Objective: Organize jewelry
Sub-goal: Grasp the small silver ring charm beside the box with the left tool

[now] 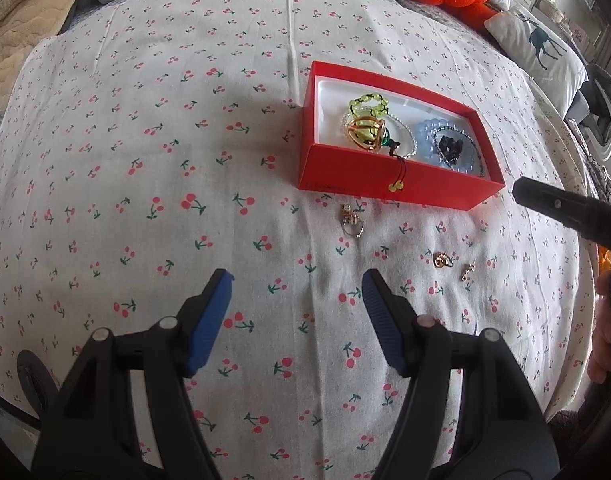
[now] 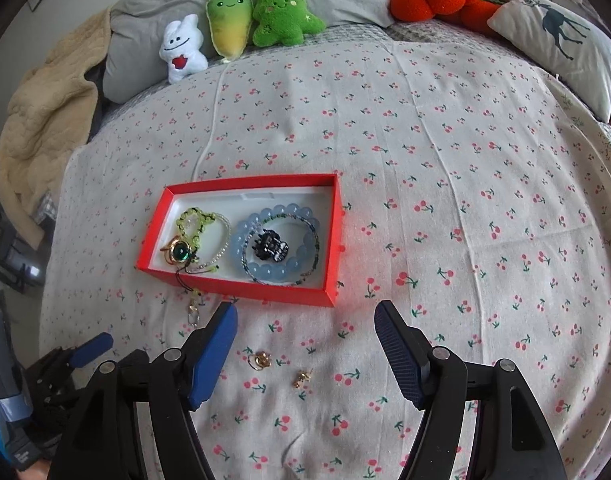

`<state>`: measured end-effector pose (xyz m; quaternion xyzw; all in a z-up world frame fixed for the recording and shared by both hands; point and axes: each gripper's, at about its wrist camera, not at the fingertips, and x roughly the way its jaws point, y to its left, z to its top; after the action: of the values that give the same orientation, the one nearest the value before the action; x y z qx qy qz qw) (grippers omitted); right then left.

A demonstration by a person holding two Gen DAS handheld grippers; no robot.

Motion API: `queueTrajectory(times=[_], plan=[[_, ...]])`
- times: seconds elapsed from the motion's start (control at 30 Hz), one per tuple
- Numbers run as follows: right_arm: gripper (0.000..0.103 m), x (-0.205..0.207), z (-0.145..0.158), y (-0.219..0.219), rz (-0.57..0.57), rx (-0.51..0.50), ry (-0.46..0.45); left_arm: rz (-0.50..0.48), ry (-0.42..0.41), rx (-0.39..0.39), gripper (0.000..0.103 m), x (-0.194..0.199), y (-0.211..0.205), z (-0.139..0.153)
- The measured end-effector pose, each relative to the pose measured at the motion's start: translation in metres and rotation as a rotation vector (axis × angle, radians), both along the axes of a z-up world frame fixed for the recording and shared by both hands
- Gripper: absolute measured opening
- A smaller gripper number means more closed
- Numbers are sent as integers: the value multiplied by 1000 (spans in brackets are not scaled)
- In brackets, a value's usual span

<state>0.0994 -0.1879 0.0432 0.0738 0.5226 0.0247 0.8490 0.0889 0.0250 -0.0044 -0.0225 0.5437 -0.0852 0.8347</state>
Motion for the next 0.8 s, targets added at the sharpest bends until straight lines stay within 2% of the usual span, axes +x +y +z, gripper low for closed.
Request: queueTrajectory(times=[0.1, 0.23, 0.4, 0.53, 0.57, 0.73, 0.8], plan=[[74, -7, -8, -5, -4, -30, 44, 4, 28, -6, 76, -2, 1, -2], [74, -14, -17, -12, -21, -15, 100, 24, 60, -41, 77, -2, 5, -5], [74, -18, -26, -19, -49, 37, 154, 65, 104, -137, 77, 1, 9, -9], [75, -17, -30, -22, -66, 53, 175, 106, 92, -202, 77, 4, 10, -7], [75, -16, -30, -23, -69, 54, 178, 111, 81, -208, 76, 4, 9, -6], [75, -15, -33, -23, -74, 65, 191, 100, 73, -231, 48, 13, -5, -11], [75, -14, -34, -24, -75, 68, 195, 98, 85, -241, 43, 16, -11, -17]])
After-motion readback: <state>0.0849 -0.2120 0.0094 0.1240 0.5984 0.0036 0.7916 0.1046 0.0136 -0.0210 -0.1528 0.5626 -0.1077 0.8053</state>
